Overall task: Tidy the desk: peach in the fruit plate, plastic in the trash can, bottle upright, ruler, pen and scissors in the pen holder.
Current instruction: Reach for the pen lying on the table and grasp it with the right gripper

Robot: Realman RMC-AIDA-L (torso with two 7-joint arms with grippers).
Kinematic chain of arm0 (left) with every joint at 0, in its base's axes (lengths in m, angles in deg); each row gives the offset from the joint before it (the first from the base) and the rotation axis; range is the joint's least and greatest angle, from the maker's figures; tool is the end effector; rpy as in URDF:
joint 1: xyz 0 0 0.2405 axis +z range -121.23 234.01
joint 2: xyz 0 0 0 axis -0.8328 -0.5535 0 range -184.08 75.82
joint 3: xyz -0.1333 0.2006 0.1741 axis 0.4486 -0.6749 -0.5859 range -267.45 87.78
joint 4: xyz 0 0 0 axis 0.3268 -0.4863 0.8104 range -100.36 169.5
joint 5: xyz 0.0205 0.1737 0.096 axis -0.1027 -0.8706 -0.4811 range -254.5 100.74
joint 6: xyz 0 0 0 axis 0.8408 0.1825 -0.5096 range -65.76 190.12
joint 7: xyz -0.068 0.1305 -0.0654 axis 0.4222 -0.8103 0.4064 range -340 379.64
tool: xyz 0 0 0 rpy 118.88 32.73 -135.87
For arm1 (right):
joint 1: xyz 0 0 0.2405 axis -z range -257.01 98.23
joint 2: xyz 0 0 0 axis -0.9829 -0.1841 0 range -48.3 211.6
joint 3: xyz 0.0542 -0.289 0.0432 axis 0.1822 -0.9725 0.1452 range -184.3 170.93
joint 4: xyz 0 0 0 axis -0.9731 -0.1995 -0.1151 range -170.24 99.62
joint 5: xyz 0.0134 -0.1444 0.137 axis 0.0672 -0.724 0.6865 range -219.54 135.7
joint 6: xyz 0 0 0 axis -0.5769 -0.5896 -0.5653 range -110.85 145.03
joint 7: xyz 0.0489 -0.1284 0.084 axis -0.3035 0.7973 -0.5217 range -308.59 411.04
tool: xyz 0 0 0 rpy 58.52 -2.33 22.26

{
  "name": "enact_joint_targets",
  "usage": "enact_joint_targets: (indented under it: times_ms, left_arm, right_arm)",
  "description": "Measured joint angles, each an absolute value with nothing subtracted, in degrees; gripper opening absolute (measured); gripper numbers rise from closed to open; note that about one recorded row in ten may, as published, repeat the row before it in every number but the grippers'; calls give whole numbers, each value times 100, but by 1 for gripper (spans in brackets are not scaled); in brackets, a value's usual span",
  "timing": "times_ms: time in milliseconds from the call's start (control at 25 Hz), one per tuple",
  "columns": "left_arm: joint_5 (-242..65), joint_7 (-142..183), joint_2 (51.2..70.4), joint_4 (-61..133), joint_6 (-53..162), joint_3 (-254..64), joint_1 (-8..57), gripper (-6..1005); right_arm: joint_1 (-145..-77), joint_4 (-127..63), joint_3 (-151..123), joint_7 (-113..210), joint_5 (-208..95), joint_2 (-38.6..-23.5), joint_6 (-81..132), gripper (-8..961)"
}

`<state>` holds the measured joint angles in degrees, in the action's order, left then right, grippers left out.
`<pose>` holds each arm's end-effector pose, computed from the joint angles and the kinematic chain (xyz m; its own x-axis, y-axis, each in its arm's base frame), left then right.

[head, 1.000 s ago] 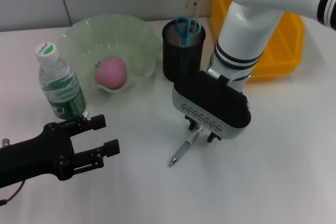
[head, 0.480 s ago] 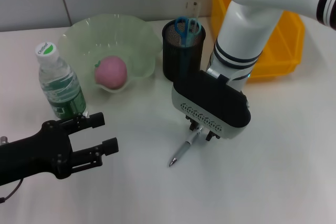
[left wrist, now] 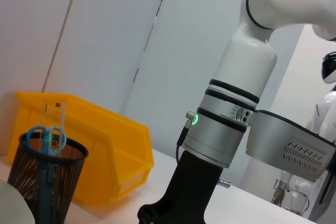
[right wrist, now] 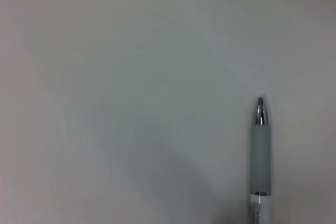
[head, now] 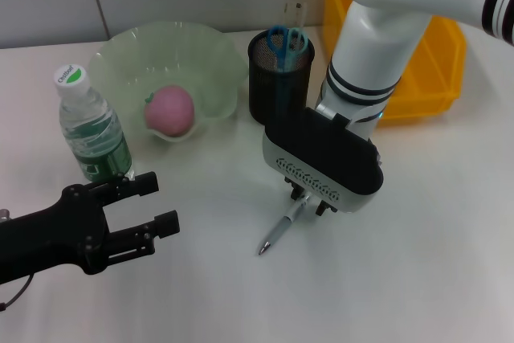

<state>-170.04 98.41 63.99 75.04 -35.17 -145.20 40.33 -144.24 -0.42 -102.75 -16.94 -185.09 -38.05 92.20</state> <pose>-0.2908 0.2717 -0.0274 0.6624 0.3559 0.6592 0.4729 -0.8811 0.0005 0.1654 0.4127 -0.1238 0.4747 0.7700 0.4263 0.6199 -0.6364 0.4591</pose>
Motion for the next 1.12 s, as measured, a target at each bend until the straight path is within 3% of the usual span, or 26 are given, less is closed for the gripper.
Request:
enact_joint_targets:
  times_ms: [1040, 1120]
  left_arm:
    - [-17001, 9857, 6399, 7535, -3644, -14430, 4019, 719]
    - [-17000, 9857, 6399, 7536, -3655, -14424, 4017, 718]
  right_arm:
    - [-14450, -164, -10354, -1624, -18450, -3814, 9141, 372]
    - [-14483, -234, -10366, -1609, -18445, -3815, 9090, 338]
